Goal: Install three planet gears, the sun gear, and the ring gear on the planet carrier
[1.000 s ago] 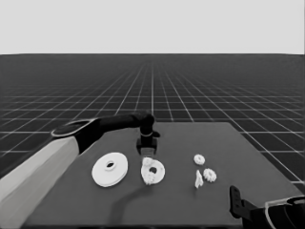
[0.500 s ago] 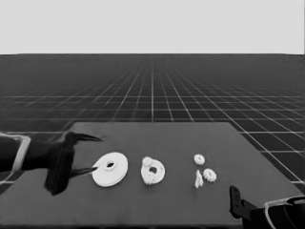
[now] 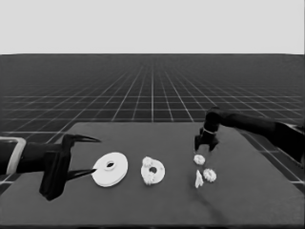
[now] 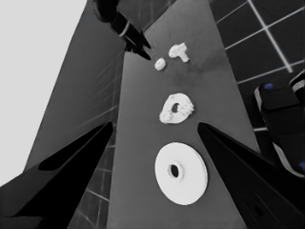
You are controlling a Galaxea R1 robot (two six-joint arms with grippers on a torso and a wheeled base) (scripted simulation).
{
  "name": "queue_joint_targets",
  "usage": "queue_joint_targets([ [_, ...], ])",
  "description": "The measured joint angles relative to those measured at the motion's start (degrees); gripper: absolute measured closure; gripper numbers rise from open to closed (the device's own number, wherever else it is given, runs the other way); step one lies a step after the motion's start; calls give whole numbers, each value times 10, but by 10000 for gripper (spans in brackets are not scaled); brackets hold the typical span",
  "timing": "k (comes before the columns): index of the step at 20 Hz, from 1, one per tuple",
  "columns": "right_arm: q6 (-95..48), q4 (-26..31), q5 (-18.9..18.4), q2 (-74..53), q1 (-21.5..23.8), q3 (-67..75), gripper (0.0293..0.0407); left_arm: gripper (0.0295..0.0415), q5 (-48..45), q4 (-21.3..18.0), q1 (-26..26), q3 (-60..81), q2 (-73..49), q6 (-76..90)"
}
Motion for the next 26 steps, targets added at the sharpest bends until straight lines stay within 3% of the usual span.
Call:
queue_joint_targets([
  [2,-4,1,-1,9,-1,-19,315,326,0,0,0,0,0,0],
  [5,-33,-47,63,43,-82,-93,315,326,0,0,0,0,0,0],
  [12,-46,-54,81,57,-100,-124,315,326,0,0,0,0,0,0],
  [14,-46,-54,81,57,-100,-125,385,326,0,0,0,0,0,0],
  [22,-46,-55,81,57,-100,-125,388,326,0,0,0,0,0,0],
  [24,-11,-23,25,20,-39,-44,387,326,0,0,0,0,0,0],
  [26,-7,-8,7,15,-13,-32,388,326,0,0,0,0,0,0],
])
